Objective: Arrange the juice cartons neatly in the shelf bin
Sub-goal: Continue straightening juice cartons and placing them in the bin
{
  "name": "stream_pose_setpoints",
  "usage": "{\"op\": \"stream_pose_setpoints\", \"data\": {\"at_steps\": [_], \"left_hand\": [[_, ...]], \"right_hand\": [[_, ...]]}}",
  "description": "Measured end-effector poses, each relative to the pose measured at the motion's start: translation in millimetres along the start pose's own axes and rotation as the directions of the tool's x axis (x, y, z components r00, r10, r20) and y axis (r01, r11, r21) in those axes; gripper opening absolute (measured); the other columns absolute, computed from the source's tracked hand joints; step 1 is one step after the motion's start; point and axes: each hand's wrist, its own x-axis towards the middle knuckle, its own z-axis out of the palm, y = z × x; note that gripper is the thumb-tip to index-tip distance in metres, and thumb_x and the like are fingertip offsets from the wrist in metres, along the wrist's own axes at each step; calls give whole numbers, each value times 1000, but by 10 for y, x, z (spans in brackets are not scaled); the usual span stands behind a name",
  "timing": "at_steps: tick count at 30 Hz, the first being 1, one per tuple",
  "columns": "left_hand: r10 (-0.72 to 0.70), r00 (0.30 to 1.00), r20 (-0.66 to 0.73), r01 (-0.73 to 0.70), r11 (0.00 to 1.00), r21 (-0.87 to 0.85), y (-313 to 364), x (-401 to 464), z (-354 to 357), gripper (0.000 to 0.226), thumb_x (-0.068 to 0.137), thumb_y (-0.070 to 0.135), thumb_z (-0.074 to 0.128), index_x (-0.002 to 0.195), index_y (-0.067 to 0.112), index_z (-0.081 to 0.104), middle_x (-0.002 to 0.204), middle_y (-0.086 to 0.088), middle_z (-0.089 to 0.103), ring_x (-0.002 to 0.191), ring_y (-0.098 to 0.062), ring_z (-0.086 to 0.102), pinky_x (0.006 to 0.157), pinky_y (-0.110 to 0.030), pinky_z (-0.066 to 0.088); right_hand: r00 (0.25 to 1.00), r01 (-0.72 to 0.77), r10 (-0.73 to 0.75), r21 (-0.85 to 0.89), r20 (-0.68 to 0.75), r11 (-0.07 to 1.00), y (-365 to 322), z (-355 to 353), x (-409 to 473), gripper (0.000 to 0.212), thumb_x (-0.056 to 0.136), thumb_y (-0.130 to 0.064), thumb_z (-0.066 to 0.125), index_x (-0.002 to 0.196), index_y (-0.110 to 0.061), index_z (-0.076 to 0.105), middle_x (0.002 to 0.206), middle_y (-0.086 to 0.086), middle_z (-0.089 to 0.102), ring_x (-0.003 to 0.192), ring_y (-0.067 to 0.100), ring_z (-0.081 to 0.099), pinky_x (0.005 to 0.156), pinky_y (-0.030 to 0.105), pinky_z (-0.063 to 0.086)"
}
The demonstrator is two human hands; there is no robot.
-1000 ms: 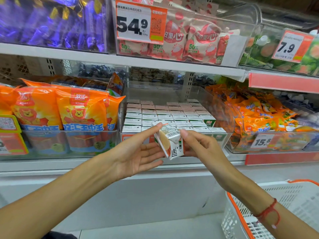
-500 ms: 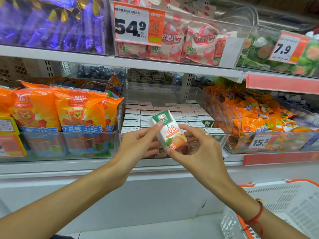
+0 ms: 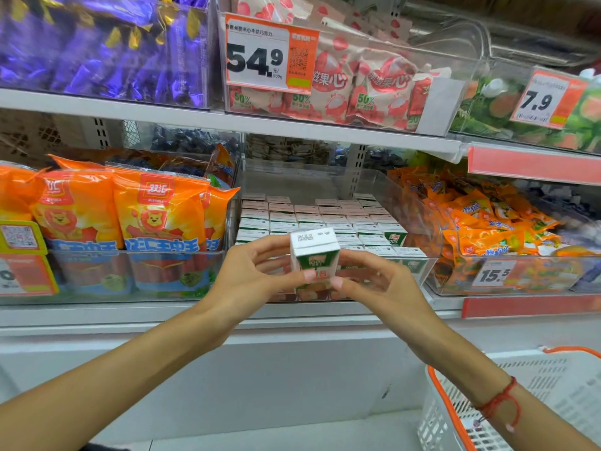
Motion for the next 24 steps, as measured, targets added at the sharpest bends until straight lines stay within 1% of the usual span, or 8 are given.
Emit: {"op": "stream_pose_setpoints", "data": {"at_steps": [3,6,9,13,16,18,21,24], "left_hand": [[222,975,33,-224,957,185,-17,-36,2,47,63,17,87,102,35,68,101,25,72,100,7,64,78,-6,48],[480,872,94,-468,763,446,-21,-63,-6,44,71,14,84,108,32,68,111,20,70,112,2,61,92,-13,48],[591,788,171,-588,642,491,-39,-83,4,42,73,16,81,110,27,65,116,17,66,118,0,58,99,-16,46],[527,840,133,-529,738,420,-73,-80,26,48,76,12,79,115,33,59,119,21,65,119,-1,57,98,-20,49],[368,926,82,-377,897,230,-92,-87,73,45,74,22,78,114,30,59,114,23,66,111,2,61,86,-11,49],[242,967,85,-249,964,92,-130,-87,112,49,72,27,78,117,26,58,112,20,68,106,-2,65,81,-12,51],[132,983,126,-135,991,12,-141,-64,155,50,73,29,75,119,30,56,111,18,69,104,-3,66,78,-12,52],[114,985,132,-119,993,27,-84,12,174,47,79,19,72,120,33,55,109,26,67,103,5,64,72,-9,51]], "right_hand": [[997,71,-69,47,-43,996,-3,-46,-8,32,75,-12,79,102,-27,73,104,-13,74,101,5,68,88,16,52],[988,141,-137,52,-73,989,-8,-67,-22,27,65,-24,79,92,-27,73,100,-13,75,99,5,69,88,16,52],[980,180,-178,17,-83,984,-3,-102,-19,25,65,-26,78,89,-24,72,101,-13,74,101,5,68,89,18,52],[979,201,-202,-69,-20,977,-21,-133,-26,32,71,-20,81,99,-30,68,109,-22,70,109,2,63,89,22,54],[970,244,-244,-137,17,960,-20,-103,-42,43,76,-24,80,112,-39,62,117,-24,65,118,2,57,96,25,51],[962,273,-272,-127,22,954,2,-55,-40,42,84,-18,75,121,-33,61,119,-19,65,117,6,59,92,27,53],[963,270,-270,-67,15,961,24,-19,-18,41,89,-18,69,129,-25,60,118,-10,64,108,14,63,71,28,60],[959,279,-282,-98,-16,955,52,-56,30,41,92,-20,65,130,-34,58,119,-5,59,108,14,63,75,29,59]]}}
